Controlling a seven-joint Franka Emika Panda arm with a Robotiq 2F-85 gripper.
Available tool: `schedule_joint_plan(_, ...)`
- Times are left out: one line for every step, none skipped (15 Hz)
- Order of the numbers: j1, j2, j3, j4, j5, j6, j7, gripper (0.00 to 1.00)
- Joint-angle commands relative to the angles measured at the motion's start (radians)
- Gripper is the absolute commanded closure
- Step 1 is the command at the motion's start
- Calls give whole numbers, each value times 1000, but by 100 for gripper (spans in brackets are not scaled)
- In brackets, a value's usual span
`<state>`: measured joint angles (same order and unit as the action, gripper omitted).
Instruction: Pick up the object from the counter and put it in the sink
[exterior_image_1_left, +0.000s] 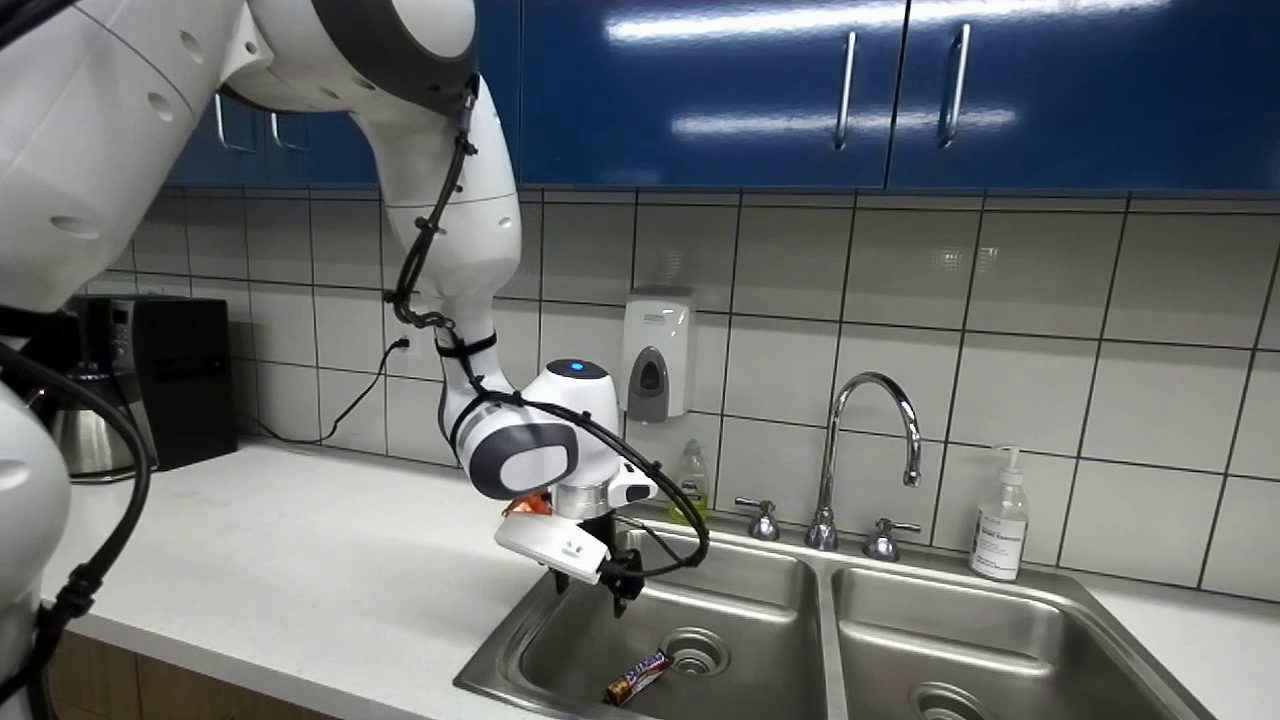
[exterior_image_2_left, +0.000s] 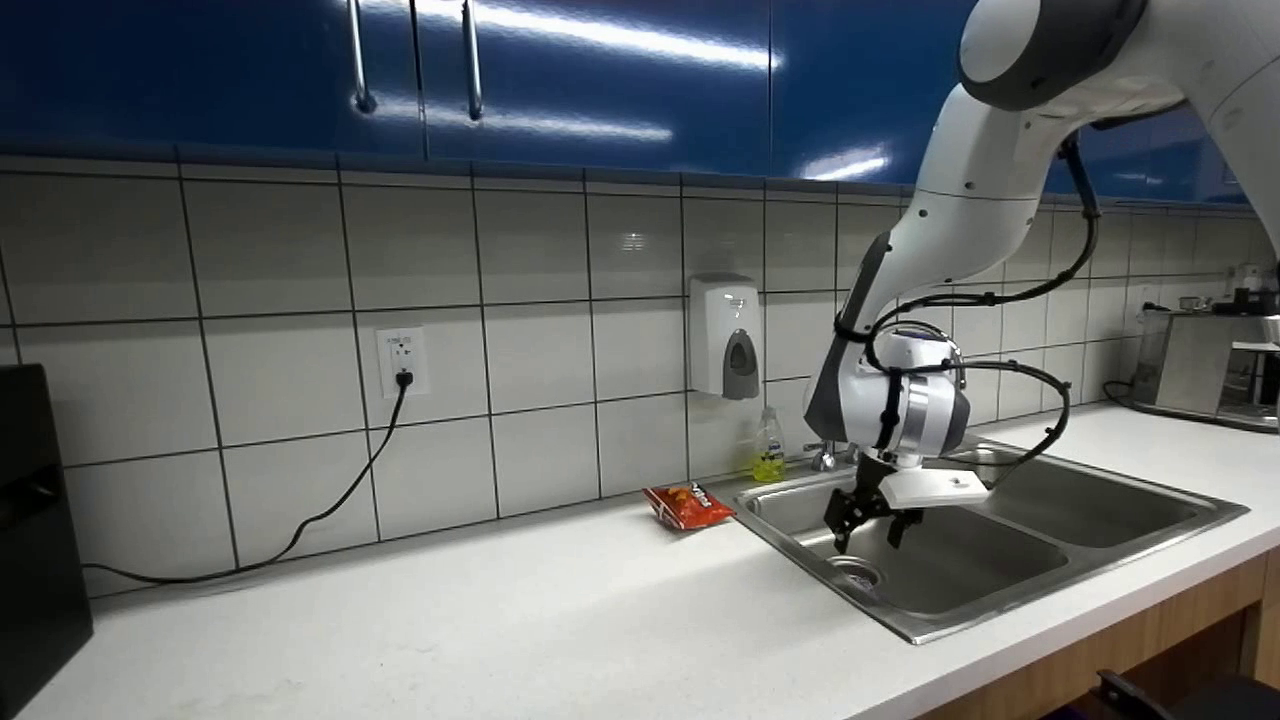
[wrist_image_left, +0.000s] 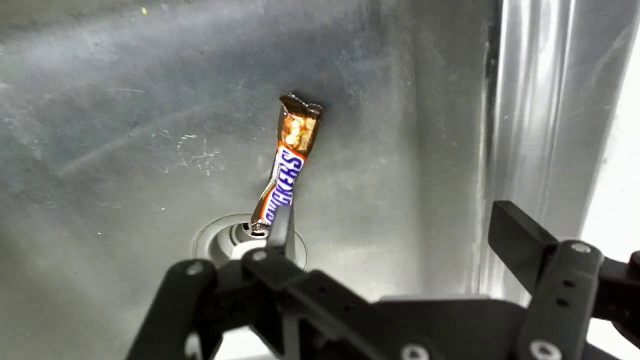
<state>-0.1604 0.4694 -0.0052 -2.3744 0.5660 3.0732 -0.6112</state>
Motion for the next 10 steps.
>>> schedule_joint_plan(49,-115,-38,-95,-79,-86,-36,0)
schedule_joint_plan(45,-138,-25,-109,-93,-105,-47,0)
schedule_joint_plan(46,-160,-15,-125,-107,-123,-55,0)
schedule_joint_plan(55,-182,-17,-139,-123,-144,-56,0)
schedule_joint_plan(72,-202,-25,-153,-145,-163,-54,0)
schedule_joint_plan(94,-222,-41,-168,-178,-187,-45,0)
schedule_joint_plan(109,-244,-53,-180,-214,-216,-36,0)
schedule_joint_plan(68,-265,-17,-198,-332,-239,42,0)
schedule_joint_plan(74,-286,-19,-205,-376,-272,51,0)
schedule_joint_plan(72,-309,-12,-215,-418,-302,68,0)
